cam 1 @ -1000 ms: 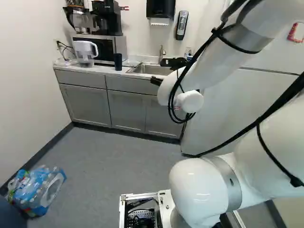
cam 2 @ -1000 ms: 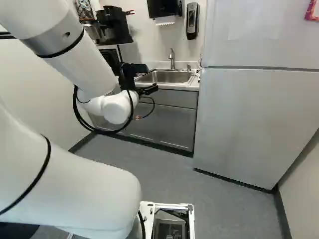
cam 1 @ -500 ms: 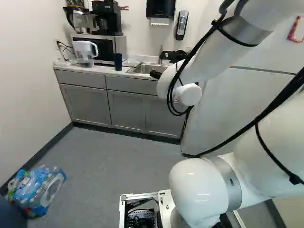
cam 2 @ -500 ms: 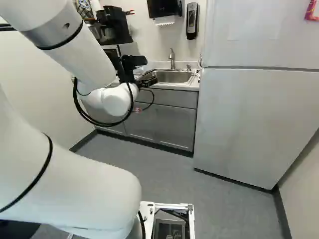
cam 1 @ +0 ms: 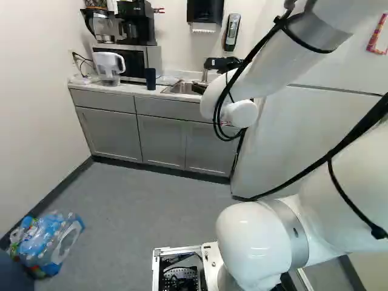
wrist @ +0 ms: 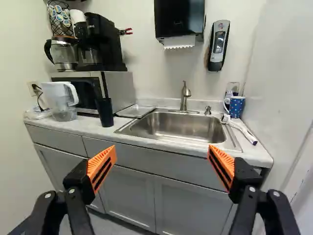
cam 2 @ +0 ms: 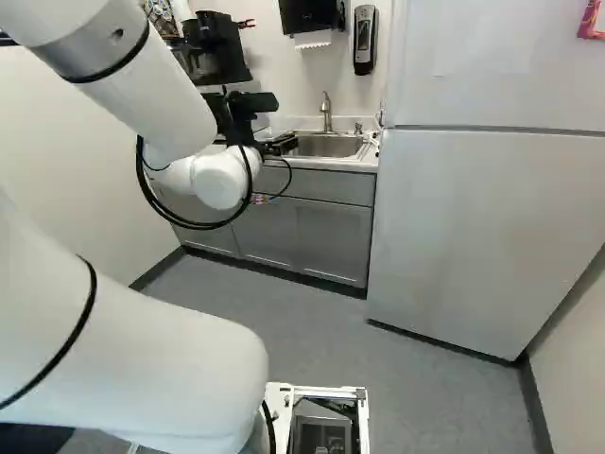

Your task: Rinse the cup and place it in the tray

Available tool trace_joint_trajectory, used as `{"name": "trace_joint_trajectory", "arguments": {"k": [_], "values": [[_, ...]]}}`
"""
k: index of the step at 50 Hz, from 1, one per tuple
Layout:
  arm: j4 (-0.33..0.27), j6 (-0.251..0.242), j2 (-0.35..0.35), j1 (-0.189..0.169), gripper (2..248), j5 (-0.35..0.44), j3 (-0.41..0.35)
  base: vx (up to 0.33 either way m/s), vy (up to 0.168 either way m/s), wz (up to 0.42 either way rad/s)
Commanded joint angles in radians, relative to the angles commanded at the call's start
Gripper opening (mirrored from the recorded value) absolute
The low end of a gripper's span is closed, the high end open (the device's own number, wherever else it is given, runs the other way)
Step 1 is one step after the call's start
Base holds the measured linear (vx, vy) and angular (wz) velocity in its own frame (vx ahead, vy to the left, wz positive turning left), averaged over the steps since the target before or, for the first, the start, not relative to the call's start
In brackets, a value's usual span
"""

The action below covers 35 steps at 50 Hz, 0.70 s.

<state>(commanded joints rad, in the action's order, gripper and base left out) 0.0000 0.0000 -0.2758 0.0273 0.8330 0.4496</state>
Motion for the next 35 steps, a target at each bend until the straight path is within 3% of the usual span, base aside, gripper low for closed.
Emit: {"name": "trace_joint_trajectory", "arguments": {"k": [35], "values": [[0.0,0.0,-0.013,-0.001,247,-0.092,0.065,0.0,0.0,0.0]]}}
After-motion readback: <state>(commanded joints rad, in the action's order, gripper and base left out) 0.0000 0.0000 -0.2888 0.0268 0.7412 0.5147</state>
